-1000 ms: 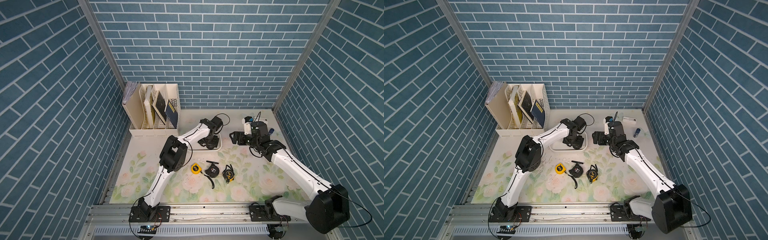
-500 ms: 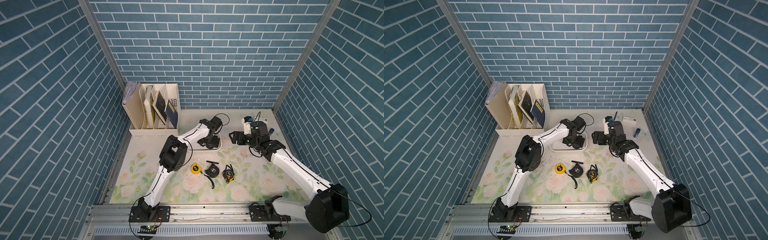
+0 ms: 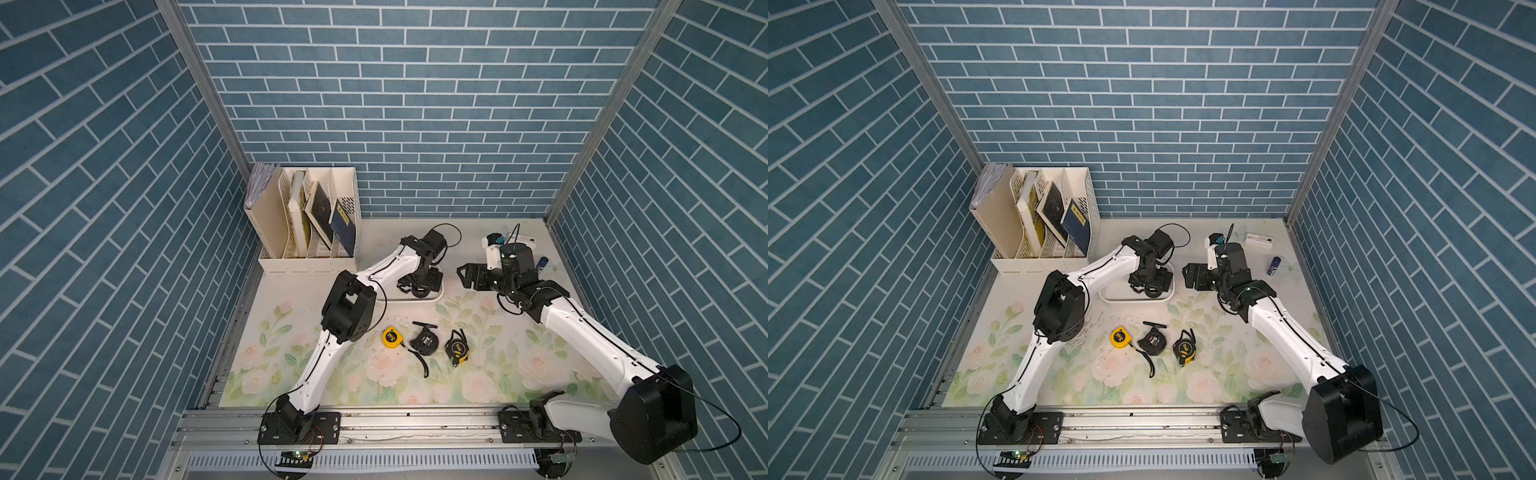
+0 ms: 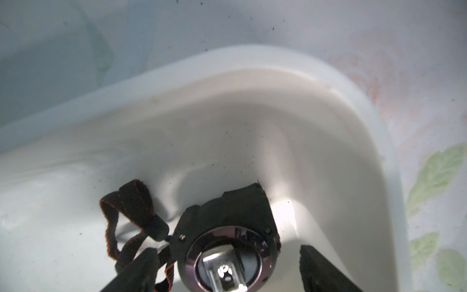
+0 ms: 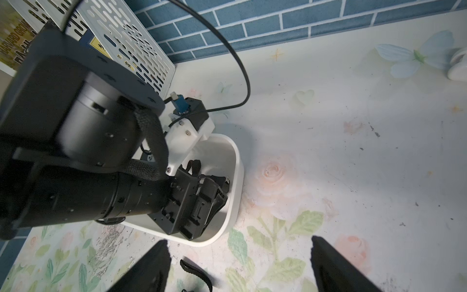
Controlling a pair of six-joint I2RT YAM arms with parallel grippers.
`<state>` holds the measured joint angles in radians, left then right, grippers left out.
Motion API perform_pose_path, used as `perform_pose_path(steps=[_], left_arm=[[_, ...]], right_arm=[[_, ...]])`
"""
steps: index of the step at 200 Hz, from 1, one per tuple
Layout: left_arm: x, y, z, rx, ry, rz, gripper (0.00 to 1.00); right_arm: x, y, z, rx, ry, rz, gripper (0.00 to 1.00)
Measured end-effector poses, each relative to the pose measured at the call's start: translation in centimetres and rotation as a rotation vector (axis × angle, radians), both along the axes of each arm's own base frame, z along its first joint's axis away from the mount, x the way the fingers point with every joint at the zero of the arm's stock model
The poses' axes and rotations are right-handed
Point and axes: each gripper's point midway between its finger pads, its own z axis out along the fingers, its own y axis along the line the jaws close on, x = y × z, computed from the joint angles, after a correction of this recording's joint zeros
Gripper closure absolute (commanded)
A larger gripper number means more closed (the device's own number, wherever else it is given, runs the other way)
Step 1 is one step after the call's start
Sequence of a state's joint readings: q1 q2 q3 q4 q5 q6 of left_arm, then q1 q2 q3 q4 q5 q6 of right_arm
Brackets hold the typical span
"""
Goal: Take the tape measure out of the storage box
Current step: Pick up the tape measure from the storage box.
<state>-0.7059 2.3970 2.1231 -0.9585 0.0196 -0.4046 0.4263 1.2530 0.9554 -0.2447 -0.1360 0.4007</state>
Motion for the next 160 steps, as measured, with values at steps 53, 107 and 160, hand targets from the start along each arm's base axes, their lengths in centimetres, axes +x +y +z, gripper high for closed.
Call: perform_pose_path(steps=[53, 107, 160], left_arm=[[0.1, 0.1, -1.6, 0.016, 0.016, 0.018, 0.13], [0.6, 0.2, -1.9, 0.012, -0.004, 0.044, 0.39], [0.7, 0.5, -1.7, 0.008, -0.013, 0.057, 0.77]], right_arm=[[0.0, 0.1, 0.0, 0.009, 0.001, 0.000, 0.11], [0.0, 0.1, 0.0, 0.015, 0.000, -0.002, 0.11], [0.0, 0.1, 0.0, 0.016, 0.001, -0.003, 0.12]])
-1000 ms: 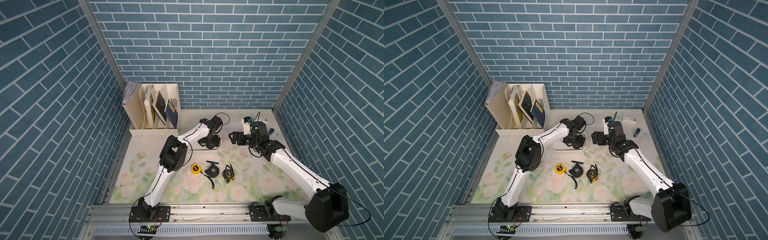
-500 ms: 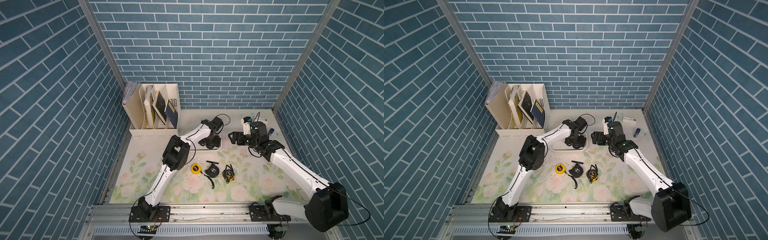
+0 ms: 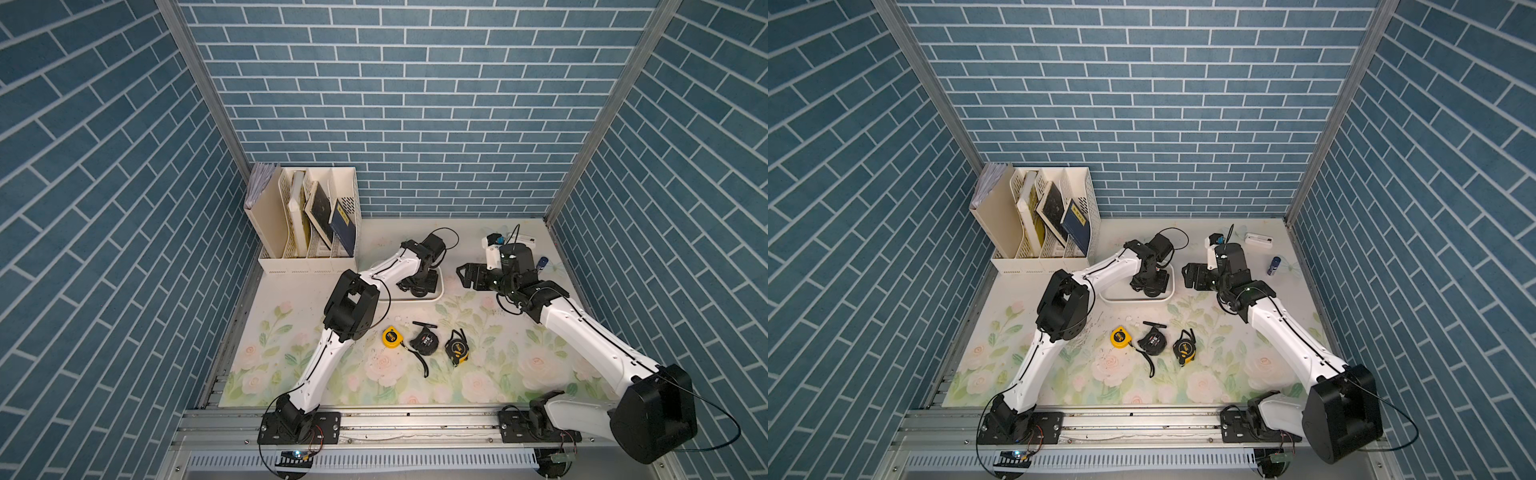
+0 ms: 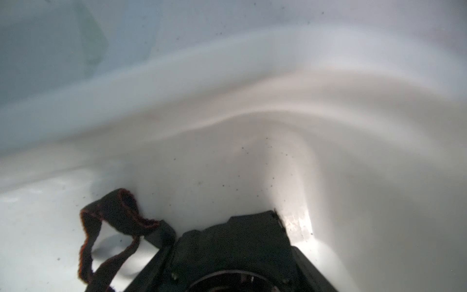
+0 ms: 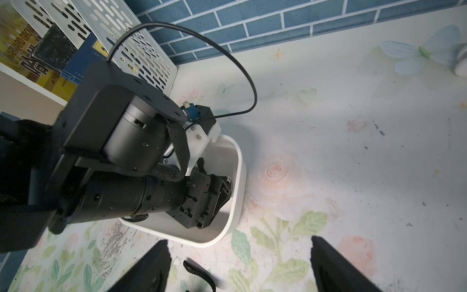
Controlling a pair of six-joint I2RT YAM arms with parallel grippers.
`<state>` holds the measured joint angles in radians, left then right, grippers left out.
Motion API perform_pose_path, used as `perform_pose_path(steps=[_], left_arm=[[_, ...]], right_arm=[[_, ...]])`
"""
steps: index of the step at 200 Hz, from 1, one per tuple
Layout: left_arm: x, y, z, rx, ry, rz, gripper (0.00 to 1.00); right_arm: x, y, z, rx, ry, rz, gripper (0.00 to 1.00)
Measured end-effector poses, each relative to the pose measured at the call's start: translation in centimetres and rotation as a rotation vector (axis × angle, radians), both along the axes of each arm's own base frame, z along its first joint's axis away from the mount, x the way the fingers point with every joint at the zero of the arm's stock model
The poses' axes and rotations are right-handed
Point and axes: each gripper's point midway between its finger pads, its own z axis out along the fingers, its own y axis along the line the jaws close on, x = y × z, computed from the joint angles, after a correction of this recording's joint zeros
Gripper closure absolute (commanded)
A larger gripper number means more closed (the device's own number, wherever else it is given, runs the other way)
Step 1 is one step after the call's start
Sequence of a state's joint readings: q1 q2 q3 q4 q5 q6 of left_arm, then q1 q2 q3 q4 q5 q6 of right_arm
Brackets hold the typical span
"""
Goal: Take the tape measure out of the storage box
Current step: Pick up the tape measure from the storage box, then place the tape measure at the center of the board.
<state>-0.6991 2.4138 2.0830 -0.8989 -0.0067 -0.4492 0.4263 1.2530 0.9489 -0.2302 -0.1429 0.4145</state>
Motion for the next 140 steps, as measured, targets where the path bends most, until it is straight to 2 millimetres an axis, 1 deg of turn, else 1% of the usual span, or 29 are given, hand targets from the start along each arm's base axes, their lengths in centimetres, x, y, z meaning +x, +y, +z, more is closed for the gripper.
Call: perform_pose_path(steps=[14, 31, 44, 60, 77, 97, 114, 127, 140], left_arm=[[0.0, 0.4, 0.3, 0.005, -0.004, 0.013, 0.86], [0.3, 1.1, 1.0, 0.010, -0.013, 0.036, 0.91], [0.7, 1.7, 2.4, -0.004, -0.036, 0.062, 0.93], [1.5, 2.2, 5.2, -0.041, -0.080, 0.093, 0.97], [2.2, 2.8, 9.1, -0.095, -0.139, 0.125, 1.00], [3.0, 3.3, 13.7, -0.188, -0.206, 0.161, 1.00], [3.7, 2.9, 17.0, -0.304, -0.242, 0.184, 1.00], [4.1, 2.5, 19.0, -0.398, -0.252, 0.198, 1.00], [4.5, 1.6, 20.8, -0.513, -0.249, 0.205, 1.00]], right_arm=[[0.0, 0.0, 0.0, 0.001, 0.000, 0.000, 0.11], [0.1, 0.0, -0.1, 0.003, -0.005, -0.001, 0.12], [0.0, 0.0, -0.3, 0.005, -0.005, -0.002, 0.12], [-0.1, -0.1, -0.5, 0.010, -0.004, -0.006, 0.12], [-0.4, -0.2, -0.3, 0.022, -0.013, -0.008, 0.12], [-0.7, 0.0, 0.4, 0.055, -0.043, -0.002, 0.13], [-1.2, 0.4, 1.1, 0.104, -0.072, 0.018, 0.14], [-1.5, 0.8, 1.4, 0.143, -0.088, 0.037, 0.14], [-1.8, 1.4, 1.8, 0.185, -0.105, 0.059, 0.14]])
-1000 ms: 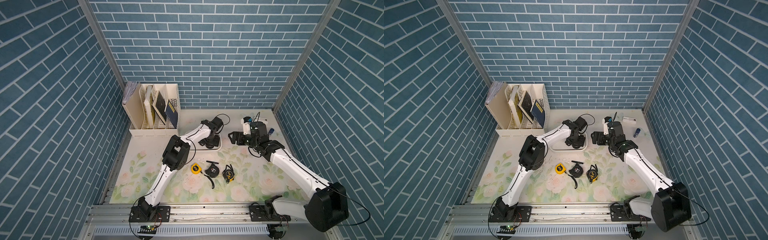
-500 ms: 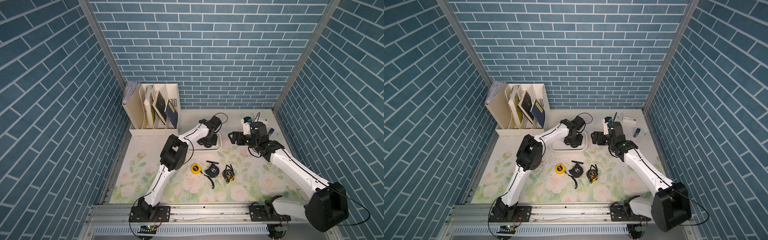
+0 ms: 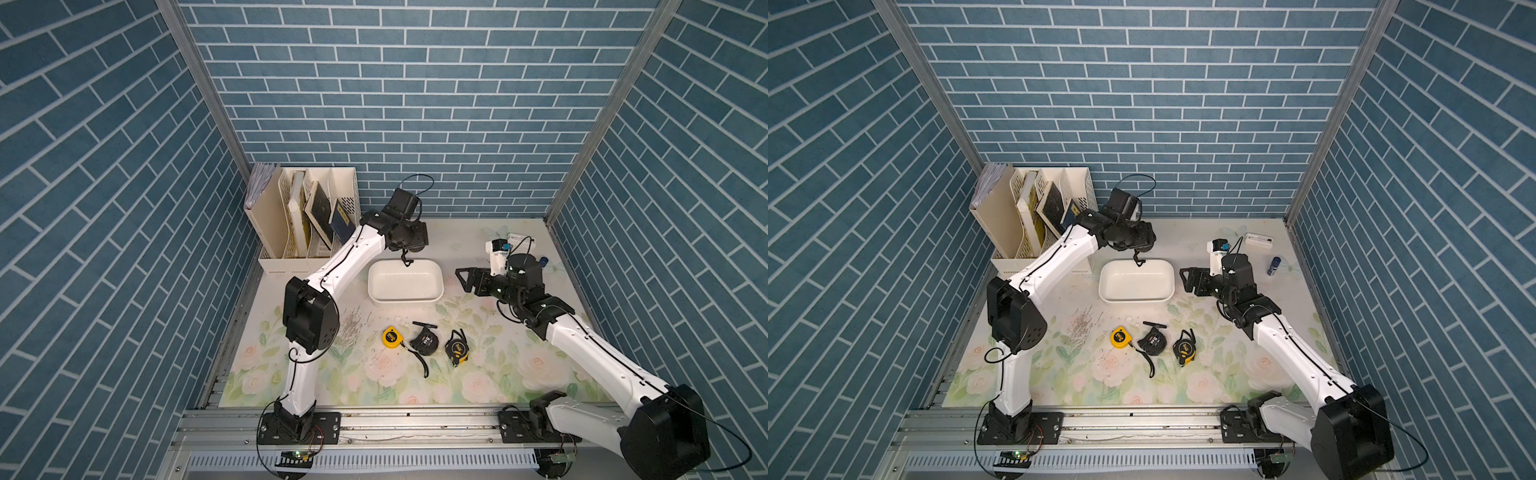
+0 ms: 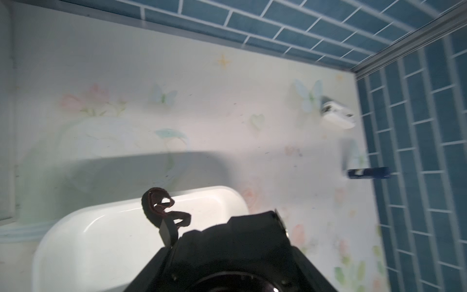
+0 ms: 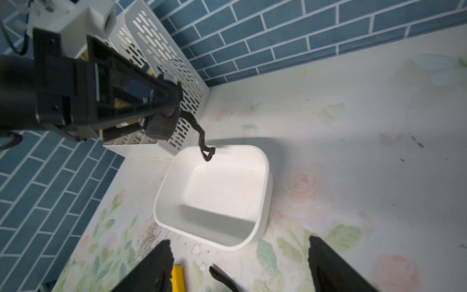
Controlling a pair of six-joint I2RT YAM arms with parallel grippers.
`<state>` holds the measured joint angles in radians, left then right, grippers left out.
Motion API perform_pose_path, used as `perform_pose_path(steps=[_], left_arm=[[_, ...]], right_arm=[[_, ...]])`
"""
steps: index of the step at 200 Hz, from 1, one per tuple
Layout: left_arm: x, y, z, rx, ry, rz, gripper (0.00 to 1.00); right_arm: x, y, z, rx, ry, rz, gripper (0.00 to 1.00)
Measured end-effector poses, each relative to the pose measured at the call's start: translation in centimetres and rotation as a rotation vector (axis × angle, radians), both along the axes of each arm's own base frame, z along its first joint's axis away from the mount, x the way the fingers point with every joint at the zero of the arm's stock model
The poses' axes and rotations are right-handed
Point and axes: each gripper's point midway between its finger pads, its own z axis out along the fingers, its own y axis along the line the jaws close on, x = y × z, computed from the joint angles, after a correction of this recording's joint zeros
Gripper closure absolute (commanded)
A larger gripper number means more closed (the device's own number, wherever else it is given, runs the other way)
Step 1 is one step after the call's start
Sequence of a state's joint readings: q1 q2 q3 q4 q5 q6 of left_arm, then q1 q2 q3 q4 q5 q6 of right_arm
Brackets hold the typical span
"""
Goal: Take the tape measure out of the storage box
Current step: Place the tape measure at the center of the board.
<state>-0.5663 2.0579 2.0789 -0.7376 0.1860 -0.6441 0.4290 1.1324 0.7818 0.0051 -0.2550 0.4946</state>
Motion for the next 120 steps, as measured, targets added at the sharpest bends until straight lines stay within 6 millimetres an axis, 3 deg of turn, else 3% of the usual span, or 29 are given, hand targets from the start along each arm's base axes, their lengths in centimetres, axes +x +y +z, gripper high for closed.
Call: perform_pose_path(steps=[30, 58, 84, 120], left_arm=[[0.2, -2.4, 2.9, -0.215, -0.001, -0.034, 1.00], [-0.3, -4.0, 4.1, -0.337, 0.025, -0.054, 1.00], [-1.1, -4.4, 4.3, -0.413, 0.059, -0.043, 1.00], [-1.9, -4.1, 5.1, -0.472, 0.082, -0.015, 1.00]], right_arm=[[-0.4, 1.9, 1.7, 0.073, -0.065, 0.061, 0.14], [-0.9, 4.4, 3.8, 0.123, -0.152, 0.129, 0.15], [-1.0, 6.2, 4.3, 0.139, -0.197, 0.160, 0.15], [-0.5, 6.7, 5.6, 0.134, -0.286, 0.138, 0.16]])
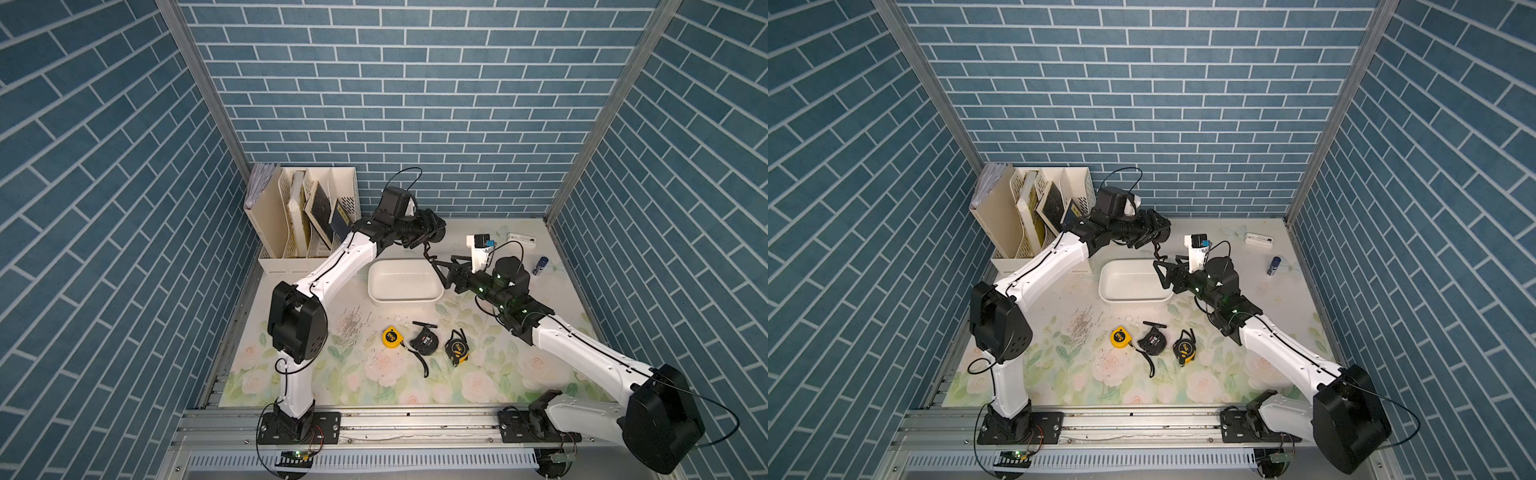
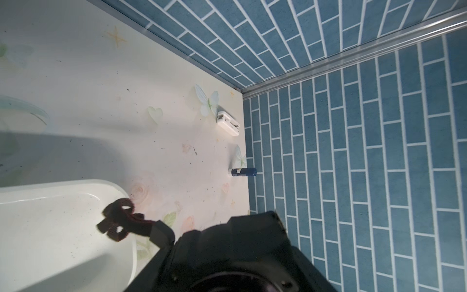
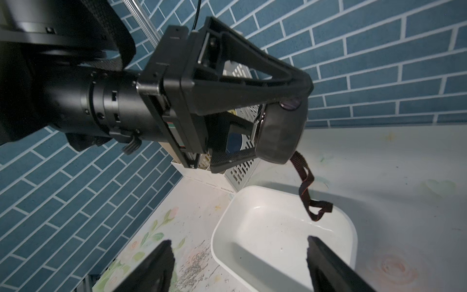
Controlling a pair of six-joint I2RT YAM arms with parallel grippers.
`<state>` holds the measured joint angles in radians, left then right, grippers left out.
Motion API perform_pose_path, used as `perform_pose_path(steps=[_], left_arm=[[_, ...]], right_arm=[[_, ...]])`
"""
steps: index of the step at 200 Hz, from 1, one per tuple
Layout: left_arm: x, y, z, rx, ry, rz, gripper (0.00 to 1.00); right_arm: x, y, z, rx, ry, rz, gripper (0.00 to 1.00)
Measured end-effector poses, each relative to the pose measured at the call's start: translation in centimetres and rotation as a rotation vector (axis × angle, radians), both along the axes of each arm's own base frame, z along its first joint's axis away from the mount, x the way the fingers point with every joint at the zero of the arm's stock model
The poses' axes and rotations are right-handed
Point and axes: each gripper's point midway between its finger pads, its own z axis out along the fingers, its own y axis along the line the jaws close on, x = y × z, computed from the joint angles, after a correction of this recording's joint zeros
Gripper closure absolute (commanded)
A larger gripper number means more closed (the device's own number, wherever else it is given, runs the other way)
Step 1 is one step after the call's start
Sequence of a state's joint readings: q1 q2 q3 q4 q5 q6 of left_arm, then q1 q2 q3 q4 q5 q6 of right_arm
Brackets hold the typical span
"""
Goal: Take the tape measure out of the storage box
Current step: Place the tape measure at the center of the board.
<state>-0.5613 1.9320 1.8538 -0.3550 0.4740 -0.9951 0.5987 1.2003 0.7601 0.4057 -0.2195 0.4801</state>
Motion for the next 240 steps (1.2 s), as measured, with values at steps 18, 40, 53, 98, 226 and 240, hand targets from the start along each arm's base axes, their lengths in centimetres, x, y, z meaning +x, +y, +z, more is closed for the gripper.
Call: perform_pose_path(steps=[18, 40, 53, 98, 226, 240], left_arm=[[-0.2, 0.1, 0.6, -0.026, -0.001, 0.012, 1.00], [-0.5, 0.3, 1.1, -0.051, 0.002, 0.023, 1.00], [-0.7, 0.3, 1.2, -0.061, 0.006, 0.028, 1.00], [-1.5, -0.4, 1.4, -0.086, 0.013, 0.025, 1.00], [-2.5, -0.9, 1.0, -0.111, 0.040, 0.029, 1.00], [-2.8, -0.6, 1.0, -0.112, 0.043, 0.030, 1.00]], right_arm=[[0.4, -0.3, 0.8, -0.001, -0.050, -0.026, 0.16], [0.9, -0.4, 1.4, -0.002, -0.097, -0.043, 0.16], [1.3, -0.2, 1.3, -0.008, -0.110, -0.048, 0.17], [2.7, 0.5, 0.0, -0.019, -0.120, -0.059, 0.19], [4.4, 1.0, -0.3, -0.016, -0.182, -0.093, 0.25], [4.7, 1.2, -0.2, -0.013, -0.189, -0.094, 0.26]])
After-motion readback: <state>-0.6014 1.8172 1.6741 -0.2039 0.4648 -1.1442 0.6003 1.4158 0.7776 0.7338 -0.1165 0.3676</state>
